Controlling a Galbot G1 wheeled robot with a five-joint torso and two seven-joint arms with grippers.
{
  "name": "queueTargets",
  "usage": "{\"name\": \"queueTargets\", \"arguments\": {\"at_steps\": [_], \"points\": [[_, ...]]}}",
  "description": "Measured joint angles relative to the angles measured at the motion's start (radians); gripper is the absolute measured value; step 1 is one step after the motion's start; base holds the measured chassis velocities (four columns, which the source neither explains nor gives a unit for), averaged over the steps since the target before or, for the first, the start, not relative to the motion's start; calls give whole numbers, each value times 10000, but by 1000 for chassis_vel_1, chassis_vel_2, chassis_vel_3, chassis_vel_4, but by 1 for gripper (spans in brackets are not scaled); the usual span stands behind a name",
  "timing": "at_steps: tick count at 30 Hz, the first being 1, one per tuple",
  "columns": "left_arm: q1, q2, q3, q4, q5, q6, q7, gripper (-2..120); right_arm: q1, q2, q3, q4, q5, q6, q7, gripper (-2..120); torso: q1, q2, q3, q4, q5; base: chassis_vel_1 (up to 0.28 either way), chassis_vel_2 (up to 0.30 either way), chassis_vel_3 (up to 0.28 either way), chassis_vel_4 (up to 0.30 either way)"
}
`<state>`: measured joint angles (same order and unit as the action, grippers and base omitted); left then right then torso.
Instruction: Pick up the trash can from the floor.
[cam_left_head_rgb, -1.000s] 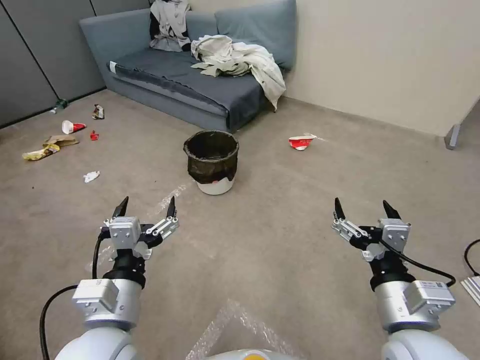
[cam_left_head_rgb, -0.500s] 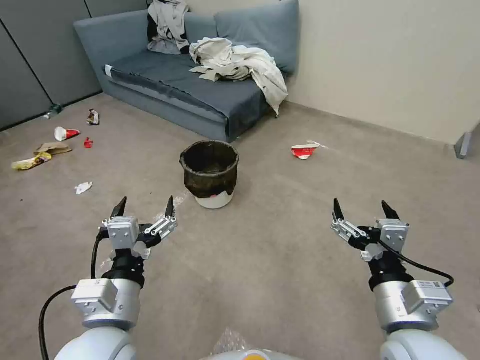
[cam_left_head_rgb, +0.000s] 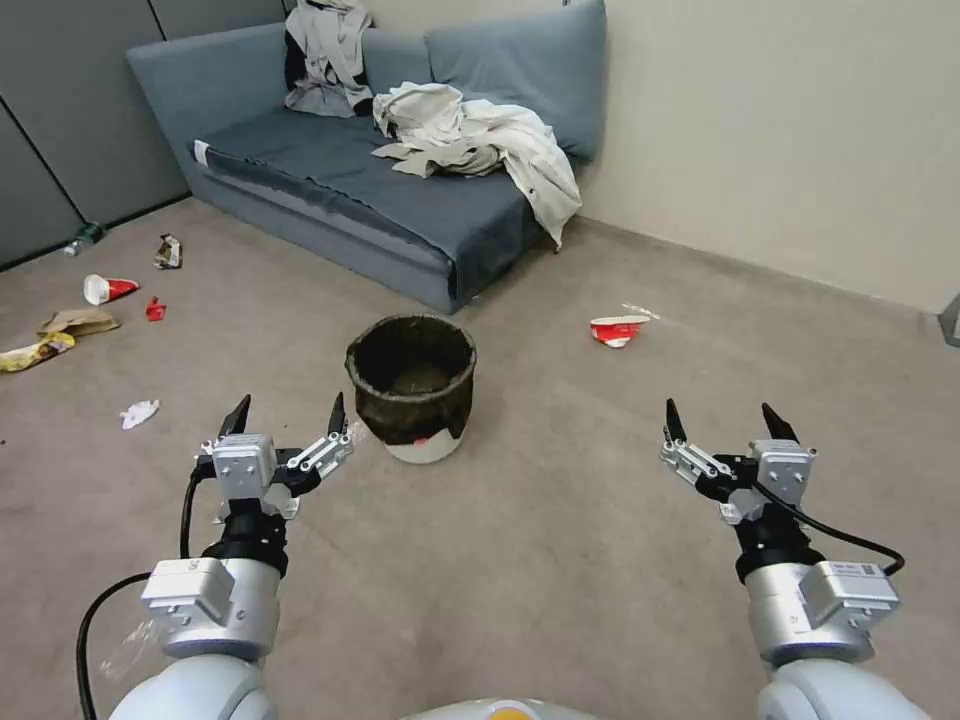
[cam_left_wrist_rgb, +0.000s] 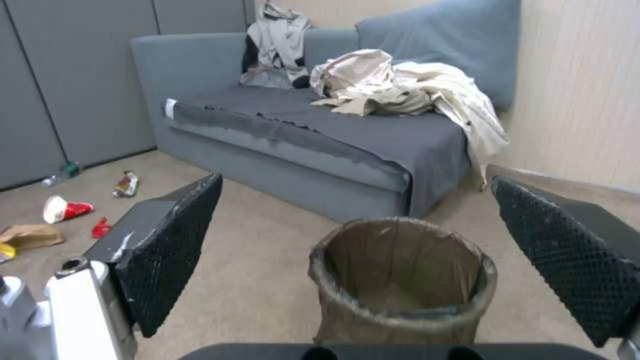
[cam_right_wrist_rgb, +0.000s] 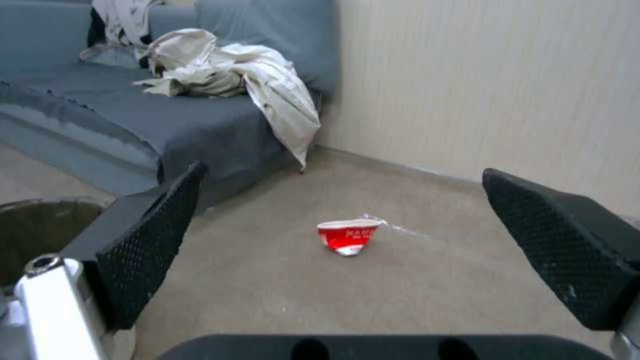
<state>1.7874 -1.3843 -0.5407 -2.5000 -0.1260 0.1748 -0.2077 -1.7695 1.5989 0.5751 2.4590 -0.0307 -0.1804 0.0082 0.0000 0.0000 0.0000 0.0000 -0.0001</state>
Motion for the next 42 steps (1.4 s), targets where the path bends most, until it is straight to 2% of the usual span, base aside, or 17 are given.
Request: {"name": "queueTargets", "arguments": {"at_steps": [17,25,28,30,33,34,37,38,42], "points": [[26,0,-16,0,-1,11,-22,100,-10,-9,-56,-33,-40,48,72,100,0,0,0,1,2,-161,169,164,-166],[-294,391,-565,1,-662,544,-234,100,8,-26,-106,-38,-35,241,316,100,1,0,2,1,-1,-131,146,131,-122],[-864,927,-1068,175,-1906,1134,-418,100,17,-59,-115,-32,-11,260,349,100,0,0,0,1,0,-26,36,28,-12],[-1052,1071,-1173,265,-2281,1334,-496,100,18,-69,-116,-31,-5,265,355,100,0,0,0,1,-1,0,0,0,0],[-1905,1718,-1475,907,-3444,1894,-811,100,5,-126,-110,-38,19,289,383,100,-1,0,-1,0,-2,0,0,0,0],[-1905,1718,-1475,907,-3444,1894,-811,100,5,-126,-110,-38,19,289,383,100,-1,0,-1,0,-2,0,0,0,0],[-2902,2495,-1500,1841,-4334,2315,-982,100,-31,-214,-30,-90,110,294,437,100,0,0,0,0,-1,0,0,0,0],[-2902,2495,-1500,1841,-4334,2315,-982,100,-31,-214,-30,-90,110,294,437,100,0,0,0,0,-1,0,0,0,0],[-4037,3311,-1049,2943,-5519,3008,-1124,100,-91,-346,51,-229,230,254,530,100,0,0,0,0,1,0,0,0,0]]}}
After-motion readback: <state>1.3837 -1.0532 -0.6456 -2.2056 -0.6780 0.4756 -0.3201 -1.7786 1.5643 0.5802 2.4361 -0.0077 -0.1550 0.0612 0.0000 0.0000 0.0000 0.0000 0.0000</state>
